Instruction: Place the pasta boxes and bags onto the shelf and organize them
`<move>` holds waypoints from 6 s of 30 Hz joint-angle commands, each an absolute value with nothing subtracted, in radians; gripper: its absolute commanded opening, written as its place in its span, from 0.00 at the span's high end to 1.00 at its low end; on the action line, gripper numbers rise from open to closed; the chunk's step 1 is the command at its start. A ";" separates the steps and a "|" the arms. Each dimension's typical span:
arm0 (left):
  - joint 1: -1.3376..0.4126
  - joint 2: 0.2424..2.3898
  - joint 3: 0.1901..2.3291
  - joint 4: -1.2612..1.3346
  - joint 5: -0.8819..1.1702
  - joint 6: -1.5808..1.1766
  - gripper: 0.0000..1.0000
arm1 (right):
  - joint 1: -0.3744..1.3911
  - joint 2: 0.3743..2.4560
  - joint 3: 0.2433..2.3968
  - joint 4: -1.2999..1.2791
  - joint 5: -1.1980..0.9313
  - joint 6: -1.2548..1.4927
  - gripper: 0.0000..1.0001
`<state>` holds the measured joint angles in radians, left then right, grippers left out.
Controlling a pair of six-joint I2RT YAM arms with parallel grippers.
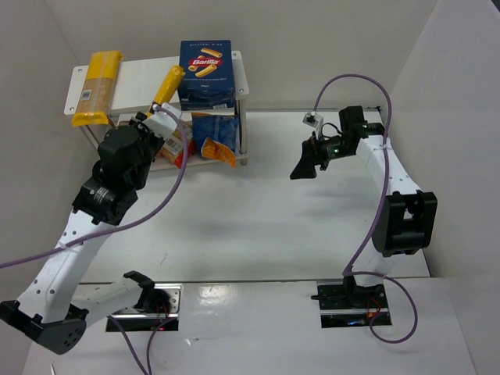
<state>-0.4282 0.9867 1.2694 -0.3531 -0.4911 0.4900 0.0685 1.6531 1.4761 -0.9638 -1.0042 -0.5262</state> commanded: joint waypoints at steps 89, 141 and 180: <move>-0.158 1.879 2.479 -0.844 -0.634 0.387 0.67 | 0.077 1.545 1.388 -1.072 -0.957 -0.744 0.00; -0.129 1.671 2.487 -1.143 0.080 0.225 0.01 | 0.077 1.536 1.379 -1.063 -0.939 -0.735 0.00; 0.258 0.445 1.111 -0.831 0.034 0.041 0.01 | -0.163 0.789 0.950 -0.666 -0.499 -0.311 0.00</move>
<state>0.2398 0.4664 1.1133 -0.8898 0.0113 0.0700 -0.1501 0.8444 0.9623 -0.7433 -0.5781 -0.3580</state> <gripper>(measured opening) 0.992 0.999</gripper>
